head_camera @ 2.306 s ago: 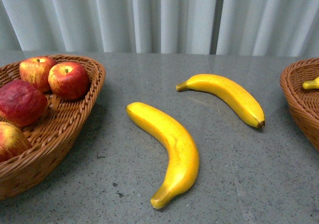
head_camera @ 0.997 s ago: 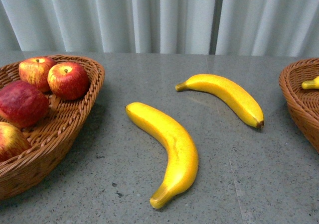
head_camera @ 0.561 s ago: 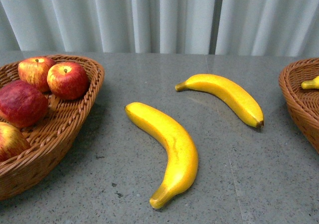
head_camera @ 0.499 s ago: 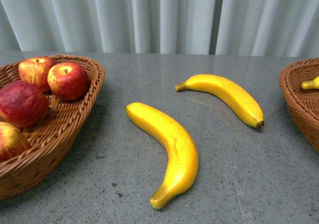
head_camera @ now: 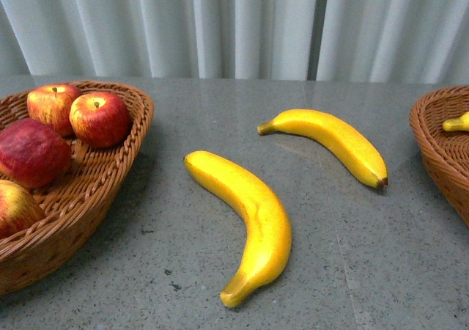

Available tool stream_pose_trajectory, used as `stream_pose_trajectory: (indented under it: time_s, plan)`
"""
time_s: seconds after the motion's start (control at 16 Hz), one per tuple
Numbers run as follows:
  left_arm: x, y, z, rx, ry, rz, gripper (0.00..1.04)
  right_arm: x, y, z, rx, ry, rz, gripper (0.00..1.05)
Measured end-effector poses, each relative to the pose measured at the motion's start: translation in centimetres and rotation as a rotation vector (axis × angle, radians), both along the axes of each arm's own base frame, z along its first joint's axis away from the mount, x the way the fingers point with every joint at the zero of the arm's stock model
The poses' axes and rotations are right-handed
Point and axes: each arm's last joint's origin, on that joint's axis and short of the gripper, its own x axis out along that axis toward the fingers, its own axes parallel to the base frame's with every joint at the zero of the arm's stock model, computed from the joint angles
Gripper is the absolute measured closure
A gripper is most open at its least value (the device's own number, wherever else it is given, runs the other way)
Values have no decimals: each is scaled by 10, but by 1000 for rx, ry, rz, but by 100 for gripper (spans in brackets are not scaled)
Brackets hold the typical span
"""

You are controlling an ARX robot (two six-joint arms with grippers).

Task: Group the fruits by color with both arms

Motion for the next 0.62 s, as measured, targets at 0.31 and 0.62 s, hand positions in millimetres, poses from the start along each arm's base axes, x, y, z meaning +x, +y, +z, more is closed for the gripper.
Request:
stream_pose_trajectory:
  time_s: [0.31, 0.62]
  plan:
    - [0, 0, 0, 1, 0, 0, 7, 0, 0, 0, 0, 0, 0, 6]
    - [0, 0, 0, 1, 0, 0, 7, 0, 0, 0, 0, 1, 0, 6]
